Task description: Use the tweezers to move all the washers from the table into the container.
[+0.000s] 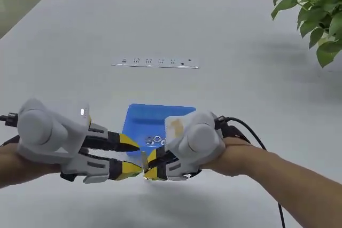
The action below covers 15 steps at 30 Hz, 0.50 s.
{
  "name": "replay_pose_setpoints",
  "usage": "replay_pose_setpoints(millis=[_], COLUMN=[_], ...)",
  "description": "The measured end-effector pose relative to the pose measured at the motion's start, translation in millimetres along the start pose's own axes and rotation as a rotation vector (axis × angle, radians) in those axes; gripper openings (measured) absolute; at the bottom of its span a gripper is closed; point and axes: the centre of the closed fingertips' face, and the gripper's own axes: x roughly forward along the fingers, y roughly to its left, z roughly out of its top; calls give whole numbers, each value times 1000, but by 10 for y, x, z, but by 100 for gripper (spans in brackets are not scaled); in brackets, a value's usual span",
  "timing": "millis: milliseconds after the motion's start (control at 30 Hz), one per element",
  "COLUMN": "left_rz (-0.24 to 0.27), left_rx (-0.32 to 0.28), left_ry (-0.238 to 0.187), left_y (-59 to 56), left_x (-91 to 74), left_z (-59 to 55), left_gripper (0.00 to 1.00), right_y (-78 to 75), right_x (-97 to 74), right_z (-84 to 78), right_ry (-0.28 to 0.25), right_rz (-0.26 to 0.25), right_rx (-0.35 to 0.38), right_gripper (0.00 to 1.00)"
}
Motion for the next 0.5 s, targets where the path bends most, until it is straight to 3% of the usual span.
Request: replay_pose_setpoints(millis=[500], left_rz=[53], left_rx=[-77], left_ry=[-69], left_y=[1], left_x=[-50], left_z=[40], left_gripper=[61], right_y=[-55], right_x=[-179], right_z=[118], right_ry=[-13], right_rz=[-14], right_rx=[7], right_gripper=[9])
